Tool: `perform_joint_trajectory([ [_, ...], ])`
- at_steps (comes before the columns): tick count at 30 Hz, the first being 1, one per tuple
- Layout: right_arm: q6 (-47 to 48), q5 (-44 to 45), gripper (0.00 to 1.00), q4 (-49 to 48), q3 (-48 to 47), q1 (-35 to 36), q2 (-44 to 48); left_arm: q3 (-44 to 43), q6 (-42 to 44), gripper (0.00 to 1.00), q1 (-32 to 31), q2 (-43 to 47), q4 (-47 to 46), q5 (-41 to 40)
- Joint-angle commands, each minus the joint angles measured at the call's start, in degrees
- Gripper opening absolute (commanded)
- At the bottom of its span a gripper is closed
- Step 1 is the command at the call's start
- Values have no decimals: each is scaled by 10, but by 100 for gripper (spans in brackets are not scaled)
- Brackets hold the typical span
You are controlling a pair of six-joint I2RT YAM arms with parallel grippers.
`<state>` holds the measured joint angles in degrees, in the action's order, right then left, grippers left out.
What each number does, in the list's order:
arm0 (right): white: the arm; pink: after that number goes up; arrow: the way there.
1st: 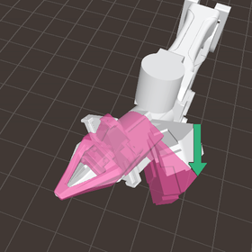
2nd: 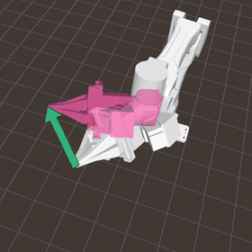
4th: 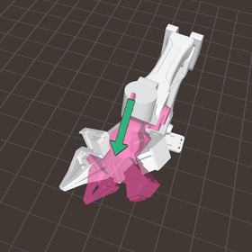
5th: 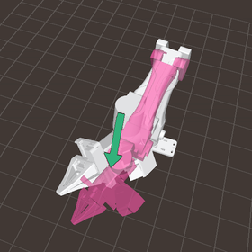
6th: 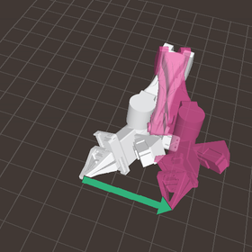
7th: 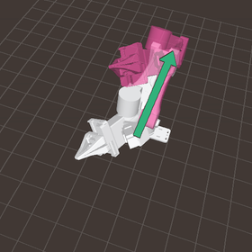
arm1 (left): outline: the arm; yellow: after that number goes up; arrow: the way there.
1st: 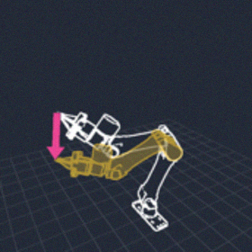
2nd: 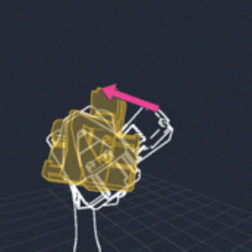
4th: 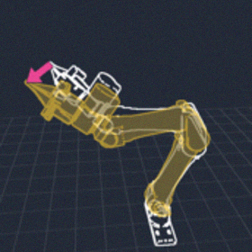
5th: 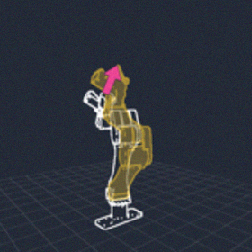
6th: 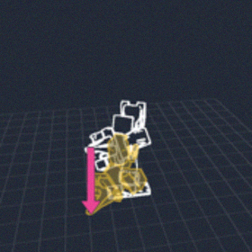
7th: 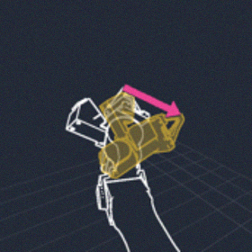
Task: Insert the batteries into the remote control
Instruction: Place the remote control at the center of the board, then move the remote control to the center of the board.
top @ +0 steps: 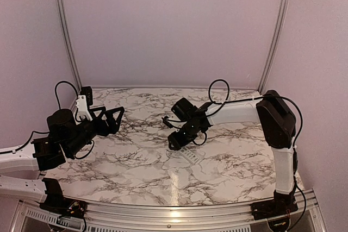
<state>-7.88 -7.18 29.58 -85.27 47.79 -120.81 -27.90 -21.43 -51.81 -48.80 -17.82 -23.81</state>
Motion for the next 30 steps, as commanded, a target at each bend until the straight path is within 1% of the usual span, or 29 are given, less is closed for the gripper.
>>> perform_joint_trajectory([
  [1, -2, -28, 61, 8, -4, 6, -7, -1, 13, 99, 4, 2, -3, -9],
  [4, -5, -60, 64, -19, 10, 3, 20, -5, 12, 99, 4, 1, 2, -8],
  [5, -7, -75, 69, -33, 20, 0, 37, -7, 12, 99, 4, 1, 3, -7],
  [7, -11, -90, 74, -57, 41, -11, 69, -11, 10, 99, 5, -2, 5, -3],
  [10, -11, -91, 75, -82, 80, -42, 121, -20, 10, 99, 4, -12, 10, 3],
  [13, -2, -84, 76, -110, 138, -75, 170, -32, 7, 99, 4, -23, 20, 6],
  [17, 10, -29, 77, -106, 186, -104, 204, -45, 5, 99, 3, -36, 26, 11],
  [23, 22, 84, 79, -87, 227, -105, 213, -54, 1, 99, 4, -46, 28, 19],
  [30, 33, 112, 80, -75, 242, -101, 202, -64, -5, 99, 4, -58, 29, 26],
])
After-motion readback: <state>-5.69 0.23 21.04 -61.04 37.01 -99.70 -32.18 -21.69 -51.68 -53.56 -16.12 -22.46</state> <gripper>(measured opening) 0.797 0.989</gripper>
